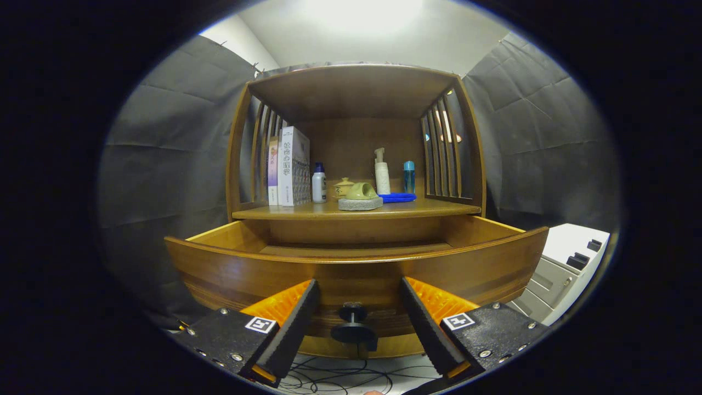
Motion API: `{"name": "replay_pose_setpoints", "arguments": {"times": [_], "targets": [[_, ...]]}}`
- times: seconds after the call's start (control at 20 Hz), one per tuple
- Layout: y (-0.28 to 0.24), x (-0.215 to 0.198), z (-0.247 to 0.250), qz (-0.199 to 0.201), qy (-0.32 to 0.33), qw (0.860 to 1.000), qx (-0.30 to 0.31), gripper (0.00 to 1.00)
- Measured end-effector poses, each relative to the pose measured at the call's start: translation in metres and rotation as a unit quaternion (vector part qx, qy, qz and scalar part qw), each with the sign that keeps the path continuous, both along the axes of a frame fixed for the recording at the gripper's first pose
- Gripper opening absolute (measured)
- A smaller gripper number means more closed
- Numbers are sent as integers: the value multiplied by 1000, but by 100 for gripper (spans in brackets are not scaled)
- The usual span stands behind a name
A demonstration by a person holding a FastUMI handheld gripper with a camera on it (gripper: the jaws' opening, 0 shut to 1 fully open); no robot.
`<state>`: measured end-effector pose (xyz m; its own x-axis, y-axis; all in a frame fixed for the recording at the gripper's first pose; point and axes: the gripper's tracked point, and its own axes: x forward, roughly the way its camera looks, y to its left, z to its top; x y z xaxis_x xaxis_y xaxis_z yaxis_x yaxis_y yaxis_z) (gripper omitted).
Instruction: Pull open the drawer, take out the items inside it, and place them on the countertop above the cabinet.
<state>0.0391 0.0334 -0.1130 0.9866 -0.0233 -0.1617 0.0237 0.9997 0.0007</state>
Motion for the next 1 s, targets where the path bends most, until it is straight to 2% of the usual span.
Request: {"name": "replay_pose_setpoints", "arguments": {"times": [1.0], "targets": [[0, 70, 7, -5, -19, 1000, 4, 95]]}}
